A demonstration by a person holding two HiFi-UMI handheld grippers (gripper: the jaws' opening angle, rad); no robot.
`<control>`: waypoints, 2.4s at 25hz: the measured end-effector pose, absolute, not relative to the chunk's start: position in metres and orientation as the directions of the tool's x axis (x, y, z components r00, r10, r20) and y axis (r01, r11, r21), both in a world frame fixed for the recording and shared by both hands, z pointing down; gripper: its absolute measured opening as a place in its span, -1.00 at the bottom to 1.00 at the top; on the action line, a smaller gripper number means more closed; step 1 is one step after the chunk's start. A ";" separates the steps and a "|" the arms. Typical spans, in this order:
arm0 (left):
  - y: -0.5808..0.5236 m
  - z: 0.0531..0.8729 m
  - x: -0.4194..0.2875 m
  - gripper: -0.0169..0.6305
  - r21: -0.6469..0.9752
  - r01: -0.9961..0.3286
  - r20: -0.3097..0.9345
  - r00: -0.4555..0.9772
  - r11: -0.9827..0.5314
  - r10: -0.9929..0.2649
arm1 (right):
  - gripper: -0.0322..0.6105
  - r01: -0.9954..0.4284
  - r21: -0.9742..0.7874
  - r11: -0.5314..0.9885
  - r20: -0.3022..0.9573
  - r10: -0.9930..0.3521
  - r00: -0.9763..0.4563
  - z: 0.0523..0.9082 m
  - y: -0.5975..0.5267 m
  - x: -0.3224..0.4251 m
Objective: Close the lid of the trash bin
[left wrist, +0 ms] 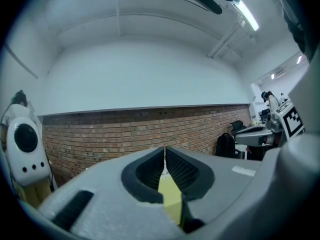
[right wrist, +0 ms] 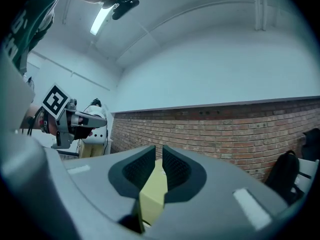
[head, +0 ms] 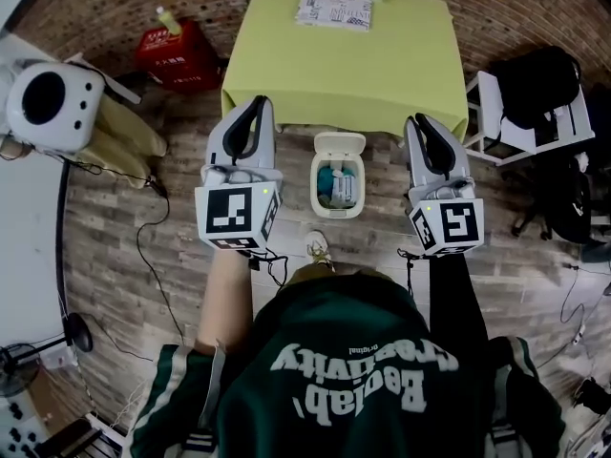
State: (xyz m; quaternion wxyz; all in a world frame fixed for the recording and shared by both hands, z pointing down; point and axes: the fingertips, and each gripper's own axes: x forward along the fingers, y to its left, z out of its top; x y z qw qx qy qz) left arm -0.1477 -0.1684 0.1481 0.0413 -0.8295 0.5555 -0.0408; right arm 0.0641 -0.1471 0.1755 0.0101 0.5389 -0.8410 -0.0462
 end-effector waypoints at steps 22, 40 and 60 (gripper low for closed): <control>-0.226 0.161 -0.166 -0.89 -0.080 -0.873 0.011 0.482 -0.481 -0.876 | -0.71 -0.922 0.085 0.378 -0.006 -0.925 -0.380 0.191 -0.195 0.013; -0.241 0.178 -0.120 -0.93 -0.094 -0.883 0.032 0.458 -0.459 -0.888 | -0.71 -0.857 0.039 0.515 0.048 -0.857 -0.513 0.216 -0.238 0.026; -0.290 0.241 -0.095 -0.91 -0.058 -0.940 0.085 0.330 -0.335 -0.940 | -0.56 -0.719 -0.104 0.687 0.297 -0.669 -0.682 0.380 -0.319 0.009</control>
